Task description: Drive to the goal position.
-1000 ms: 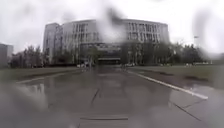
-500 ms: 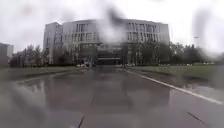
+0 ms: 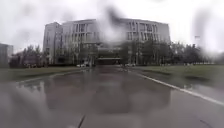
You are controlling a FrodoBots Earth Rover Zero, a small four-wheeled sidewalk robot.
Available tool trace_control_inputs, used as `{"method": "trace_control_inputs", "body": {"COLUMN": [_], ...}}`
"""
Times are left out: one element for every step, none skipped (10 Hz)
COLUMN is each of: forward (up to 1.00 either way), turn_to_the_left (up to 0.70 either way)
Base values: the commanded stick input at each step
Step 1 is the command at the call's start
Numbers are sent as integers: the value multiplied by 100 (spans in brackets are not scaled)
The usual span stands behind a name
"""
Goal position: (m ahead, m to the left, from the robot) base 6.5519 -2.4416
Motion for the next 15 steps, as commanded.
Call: {"method": "trace_control_inputs", "body": {"forward": [70, 70, 70, 70, 70, 70, 70, 70, 70, 70, 70, 70, 70, 70, 70], "turn_to_the_left": [0, 0, 0, 0, 0, 0, 0, 0, 0, 0, 0, 0, 0, 0, 0]}}
